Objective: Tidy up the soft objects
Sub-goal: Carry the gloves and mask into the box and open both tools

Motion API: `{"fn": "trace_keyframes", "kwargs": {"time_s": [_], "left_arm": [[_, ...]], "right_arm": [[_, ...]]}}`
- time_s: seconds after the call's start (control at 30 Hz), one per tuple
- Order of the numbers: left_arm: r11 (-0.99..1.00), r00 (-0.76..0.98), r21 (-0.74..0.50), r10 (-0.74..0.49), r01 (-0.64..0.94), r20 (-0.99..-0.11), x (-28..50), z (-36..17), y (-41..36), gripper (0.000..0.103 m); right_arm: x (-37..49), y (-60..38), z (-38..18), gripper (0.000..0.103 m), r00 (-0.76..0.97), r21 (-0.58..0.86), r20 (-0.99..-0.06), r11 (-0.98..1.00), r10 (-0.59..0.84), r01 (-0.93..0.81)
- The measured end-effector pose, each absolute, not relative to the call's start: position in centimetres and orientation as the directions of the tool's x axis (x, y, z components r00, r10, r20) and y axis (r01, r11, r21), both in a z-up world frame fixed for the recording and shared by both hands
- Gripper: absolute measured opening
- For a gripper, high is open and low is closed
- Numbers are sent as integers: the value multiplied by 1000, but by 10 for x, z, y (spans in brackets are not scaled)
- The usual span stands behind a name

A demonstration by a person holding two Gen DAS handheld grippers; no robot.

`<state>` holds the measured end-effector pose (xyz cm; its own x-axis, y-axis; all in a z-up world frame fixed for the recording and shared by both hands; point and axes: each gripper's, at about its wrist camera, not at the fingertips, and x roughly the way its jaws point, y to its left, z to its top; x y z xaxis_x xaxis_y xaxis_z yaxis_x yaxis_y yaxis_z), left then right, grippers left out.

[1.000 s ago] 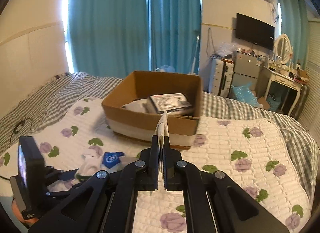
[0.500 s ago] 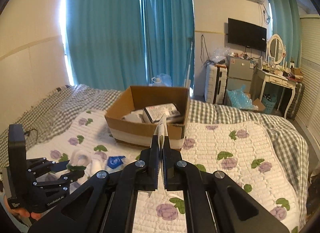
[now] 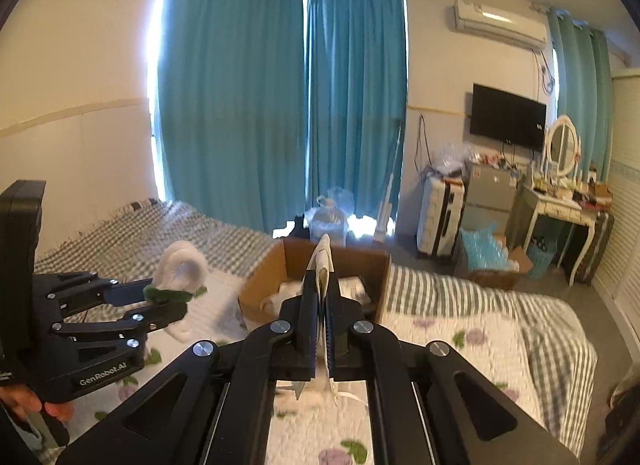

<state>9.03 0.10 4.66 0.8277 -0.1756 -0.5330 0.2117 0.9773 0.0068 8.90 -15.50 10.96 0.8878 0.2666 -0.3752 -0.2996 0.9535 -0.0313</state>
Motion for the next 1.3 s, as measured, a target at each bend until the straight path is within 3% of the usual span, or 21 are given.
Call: {"fn": "trace_keyframes", "kwargs": {"time_s": [0.37, 0.9, 1.2, 1.23, 1.3], "left_arm": [[983, 836, 7, -154, 186, -526, 182, 62, -1, 30], [987, 753, 37, -94, 155, -652, 286, -44, -5, 31], [982, 782, 77, -87, 170, -618, 294, -48, -14, 40], [983, 784, 81, -80, 165, -615, 295, -48, -14, 50], [985, 788, 103, -46, 138, -615, 294, -47, -14, 60]], "right_arm": [[183, -128, 126, 3, 879, -31, -380, 946, 288, -324], [306, -118, 3, 3, 781, 50, -538, 937, 316, -345], [326, -127, -27, 3, 778, 15, -568, 949, 268, -316], [325, -128, -25, 5, 784, 11, -564, 952, 259, -307], [322, -130, -19, 29, 798, -6, -558, 961, 227, -277]]}}
